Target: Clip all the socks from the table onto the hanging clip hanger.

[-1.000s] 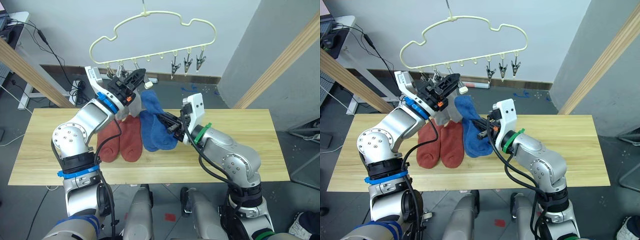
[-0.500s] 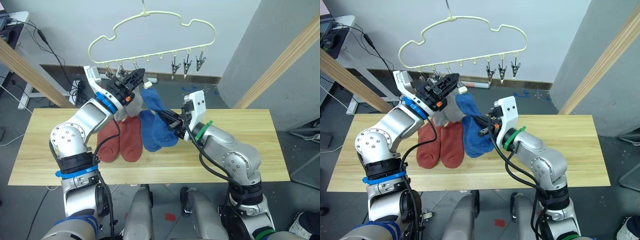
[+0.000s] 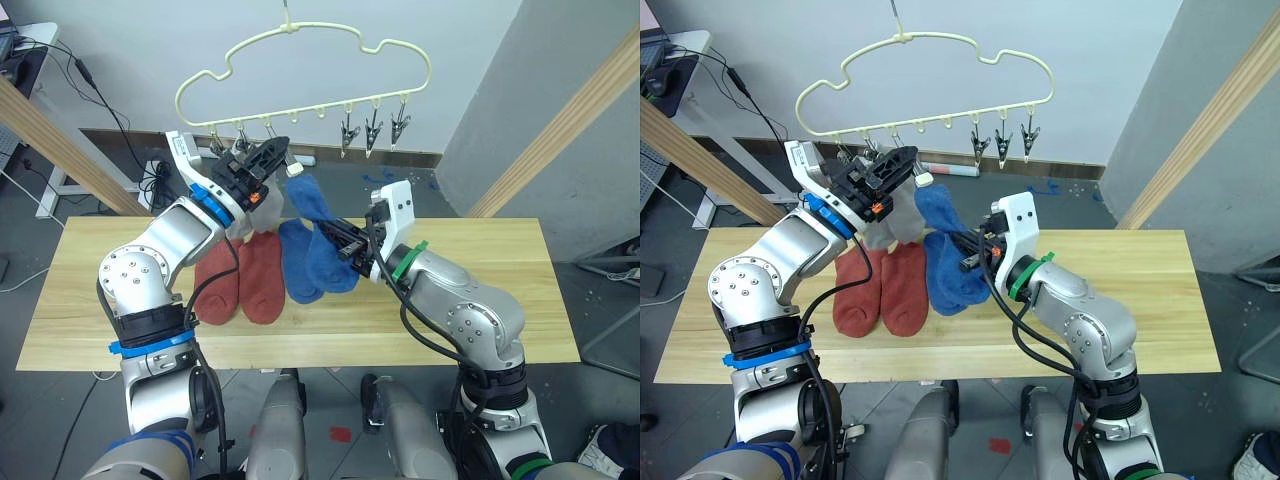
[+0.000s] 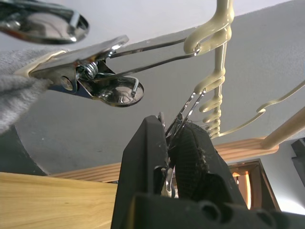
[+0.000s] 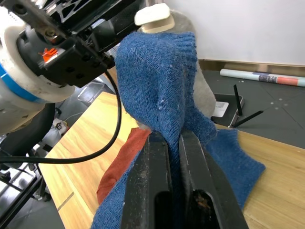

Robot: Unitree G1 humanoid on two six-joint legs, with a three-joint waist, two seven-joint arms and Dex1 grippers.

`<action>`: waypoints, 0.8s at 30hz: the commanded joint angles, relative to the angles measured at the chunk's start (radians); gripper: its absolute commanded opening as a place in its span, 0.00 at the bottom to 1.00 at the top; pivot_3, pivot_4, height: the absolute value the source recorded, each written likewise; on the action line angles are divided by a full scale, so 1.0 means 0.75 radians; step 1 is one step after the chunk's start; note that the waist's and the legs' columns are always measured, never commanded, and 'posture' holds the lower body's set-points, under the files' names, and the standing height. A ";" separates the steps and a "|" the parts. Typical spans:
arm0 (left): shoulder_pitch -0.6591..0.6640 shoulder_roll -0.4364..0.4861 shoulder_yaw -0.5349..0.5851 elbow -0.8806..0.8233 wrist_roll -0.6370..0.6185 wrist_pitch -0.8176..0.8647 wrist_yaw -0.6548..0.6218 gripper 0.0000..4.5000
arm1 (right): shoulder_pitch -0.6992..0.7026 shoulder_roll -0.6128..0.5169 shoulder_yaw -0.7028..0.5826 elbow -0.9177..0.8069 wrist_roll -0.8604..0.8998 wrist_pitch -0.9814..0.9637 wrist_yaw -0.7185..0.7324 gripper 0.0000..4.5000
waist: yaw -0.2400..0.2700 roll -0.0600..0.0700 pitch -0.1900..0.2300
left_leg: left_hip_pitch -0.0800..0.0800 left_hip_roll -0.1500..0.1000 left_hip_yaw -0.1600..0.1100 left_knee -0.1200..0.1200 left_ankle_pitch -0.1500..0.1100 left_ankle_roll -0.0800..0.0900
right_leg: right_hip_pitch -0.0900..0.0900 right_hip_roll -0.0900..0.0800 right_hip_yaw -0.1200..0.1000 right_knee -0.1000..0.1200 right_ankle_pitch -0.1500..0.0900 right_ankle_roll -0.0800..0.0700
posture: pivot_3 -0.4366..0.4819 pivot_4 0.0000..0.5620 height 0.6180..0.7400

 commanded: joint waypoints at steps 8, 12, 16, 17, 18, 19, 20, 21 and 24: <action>0.005 0.009 -0.006 -0.023 -0.016 -0.002 -0.013 0.06 | -0.021 0.015 0.002 -0.070 0.035 -0.013 -0.005 0.00 | 0.000 0.000 0.000 | 0.000 0.000 0.000 0.000 0.000 0.000 | 0.000 0.000 0.000 0.000 0.000 0.000 | 0.65 0.70 1.00; 0.006 0.006 -0.005 -0.029 -0.020 -0.004 -0.009 0.06 | -0.014 0.017 0.023 -0.049 0.017 -0.036 0.003 0.00 | 0.000 0.000 0.000 | 0.000 0.000 0.000 0.000 0.000 0.000 | 0.000 0.000 0.000 -0.001 0.000 0.000 | 0.66 0.70 1.00; 0.006 0.006 -0.004 -0.033 -0.024 -0.004 -0.006 0.06 | -0.016 0.014 0.038 -0.032 0.006 -0.055 0.008 0.00 | 0.000 0.000 0.000 | 0.000 0.000 0.000 -0.001 0.000 0.000 | 0.000 0.000 0.000 -0.001 0.000 0.000 | 0.66 0.70 1.00; 0.006 0.006 -0.003 -0.033 -0.025 -0.004 -0.005 0.06 | -0.018 0.015 0.042 -0.027 0.003 -0.061 0.009 0.00 | 0.000 0.000 0.000 | 0.000 0.000 0.000 -0.001 0.000 0.000 | 0.000 0.000 0.000 -0.001 0.000 0.000 | 0.66 0.70 1.00; 0.006 0.006 -0.003 -0.033 -0.025 -0.004 -0.005 0.06 | -0.023 0.019 0.047 -0.018 -0.002 -0.069 0.009 0.00 | 0.000 0.000 0.000 | 0.000 0.000 0.000 -0.001 0.000 0.000 | 0.000 0.000 0.000 -0.001 0.000 0.000 | 0.66 0.70 1.00; 0.006 0.005 -0.002 -0.033 -0.026 -0.004 -0.006 0.06 | -0.029 0.024 0.050 -0.008 -0.006 -0.079 0.009 0.00 | 0.000 0.000 0.000 | 0.000 0.000 0.000 -0.001 0.000 0.000 | 0.000 0.000 0.000 -0.001 0.000 0.000 | 0.66 0.70 1.00; 0.007 0.005 -0.002 -0.033 -0.027 -0.005 -0.006 0.06 | -0.036 0.029 0.055 0.003 -0.012 -0.090 0.009 0.00 | 0.000 0.000 0.000 | 0.000 0.000 0.000 -0.001 0.000 0.000 | 0.000 0.000 0.000 -0.001 0.000 0.000 | 0.66 0.70 1.00; 0.006 0.004 -0.003 -0.033 -0.026 -0.005 -0.006 0.06 | -0.045 0.036 0.058 0.017 -0.019 -0.103 0.010 0.00 | 0.000 0.000 0.000 | 0.000 0.000 0.000 -0.001 0.000 0.000 | 0.000 0.000 0.000 -0.001 0.000 0.000 | 0.66 0.70 1.00; 0.006 0.003 -0.004 -0.033 -0.027 -0.005 -0.006 0.06 | -0.069 0.057 0.059 0.048 -0.034 -0.134 0.008 0.00 | 0.000 0.000 0.000 | 0.000 0.000 0.000 -0.001 0.000 0.000 | 0.000 0.000 0.000 -0.001 0.000 0.000 | 0.66 0.70 1.00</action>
